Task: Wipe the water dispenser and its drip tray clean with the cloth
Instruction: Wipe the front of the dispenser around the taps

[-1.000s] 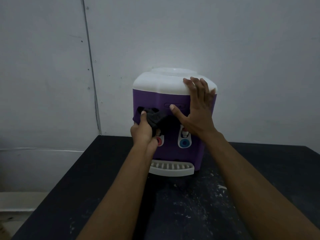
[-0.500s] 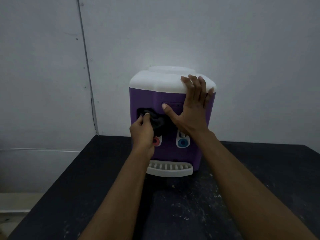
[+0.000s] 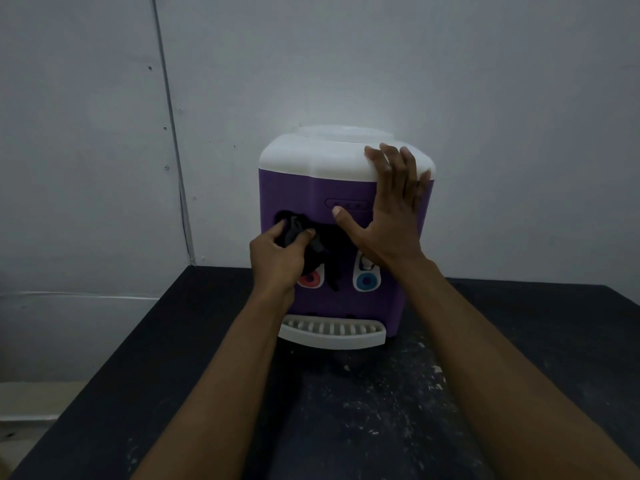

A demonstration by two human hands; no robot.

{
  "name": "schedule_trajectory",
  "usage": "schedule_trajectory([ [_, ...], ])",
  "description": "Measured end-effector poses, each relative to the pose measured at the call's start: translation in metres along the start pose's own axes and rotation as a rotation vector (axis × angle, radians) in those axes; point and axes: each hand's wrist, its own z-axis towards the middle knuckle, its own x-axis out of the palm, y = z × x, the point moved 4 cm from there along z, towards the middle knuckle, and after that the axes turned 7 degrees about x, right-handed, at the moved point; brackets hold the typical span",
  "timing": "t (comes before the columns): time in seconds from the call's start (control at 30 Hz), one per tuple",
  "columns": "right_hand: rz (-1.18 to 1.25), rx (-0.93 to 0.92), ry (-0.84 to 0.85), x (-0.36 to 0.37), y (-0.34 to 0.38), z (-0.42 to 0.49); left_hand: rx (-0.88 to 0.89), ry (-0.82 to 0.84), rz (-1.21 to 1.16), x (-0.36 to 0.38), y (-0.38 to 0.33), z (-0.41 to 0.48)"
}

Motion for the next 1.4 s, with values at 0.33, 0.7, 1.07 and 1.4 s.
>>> schedule_trajectory([
  [0.33, 0.052, -0.046, 0.103, -0.006, -0.011, 0.001, -0.198, 0.052, -0.272, 0.045, 0.007, -0.025],
  [0.7, 0.051, -0.115, 0.212, -0.016, -0.025, 0.008, -0.168, -0.005, -0.375, 0.032, 0.010, -0.014],
  [1.07, 0.074, -0.119, 0.197, -0.019, -0.028, 0.006, -0.159, -0.012, -0.446, 0.054, 0.022, -0.026],
  [1.4, 0.063, -0.178, 0.219, -0.035, -0.041, 0.023, -0.086, 0.002, -0.339, 0.066, 0.020, -0.019],
])
